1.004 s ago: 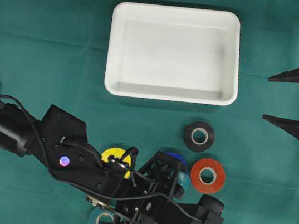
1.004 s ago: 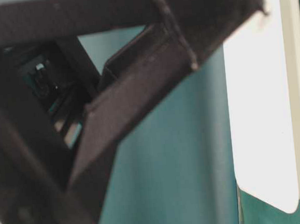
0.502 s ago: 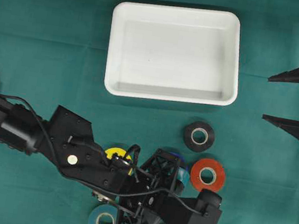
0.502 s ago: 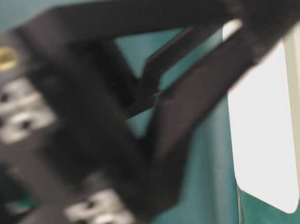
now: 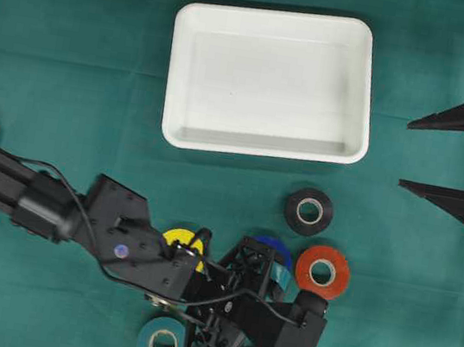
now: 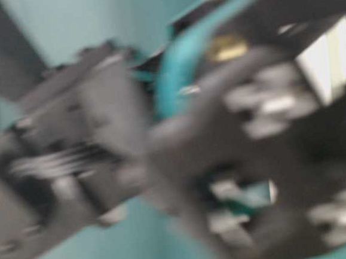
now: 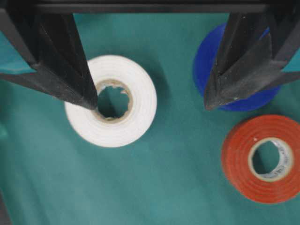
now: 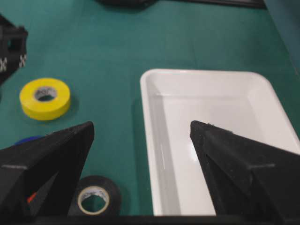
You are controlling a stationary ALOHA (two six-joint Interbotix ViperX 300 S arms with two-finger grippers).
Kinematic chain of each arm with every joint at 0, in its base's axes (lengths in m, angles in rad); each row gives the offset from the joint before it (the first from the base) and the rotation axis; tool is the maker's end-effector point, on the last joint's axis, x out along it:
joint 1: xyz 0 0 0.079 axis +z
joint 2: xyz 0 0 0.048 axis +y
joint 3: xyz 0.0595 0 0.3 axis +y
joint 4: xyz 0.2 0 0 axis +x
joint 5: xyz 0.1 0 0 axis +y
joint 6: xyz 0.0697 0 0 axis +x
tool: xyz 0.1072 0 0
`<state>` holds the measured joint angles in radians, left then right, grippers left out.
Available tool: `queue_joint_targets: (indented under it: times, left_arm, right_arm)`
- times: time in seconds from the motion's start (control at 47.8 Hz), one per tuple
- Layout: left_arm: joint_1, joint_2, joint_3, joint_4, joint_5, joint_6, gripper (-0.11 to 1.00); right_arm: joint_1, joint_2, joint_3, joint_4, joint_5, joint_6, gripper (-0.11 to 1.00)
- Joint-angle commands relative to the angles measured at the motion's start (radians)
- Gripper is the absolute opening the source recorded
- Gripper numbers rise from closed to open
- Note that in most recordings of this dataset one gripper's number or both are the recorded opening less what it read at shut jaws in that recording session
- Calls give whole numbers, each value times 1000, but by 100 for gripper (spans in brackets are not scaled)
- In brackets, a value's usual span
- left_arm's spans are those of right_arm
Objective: Pick up the tape from a random location and place it into the white case.
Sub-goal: 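Lower the left gripper and close it on the white tape roll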
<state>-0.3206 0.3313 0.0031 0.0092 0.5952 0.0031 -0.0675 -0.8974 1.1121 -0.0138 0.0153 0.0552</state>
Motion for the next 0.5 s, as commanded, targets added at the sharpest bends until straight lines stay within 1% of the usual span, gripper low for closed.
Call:
queue_joint_targets:
  times: [0.0, 0.481]
  left_arm:
    - [3, -2, -9, 2, -23, 2, 98]
    - [14, 91, -8, 2, -52, 8, 98]
  right_arm:
    - [2, 9, -18, -3, -6, -2, 91]
    - [2, 11, -17, -12, -3, -2, 91]
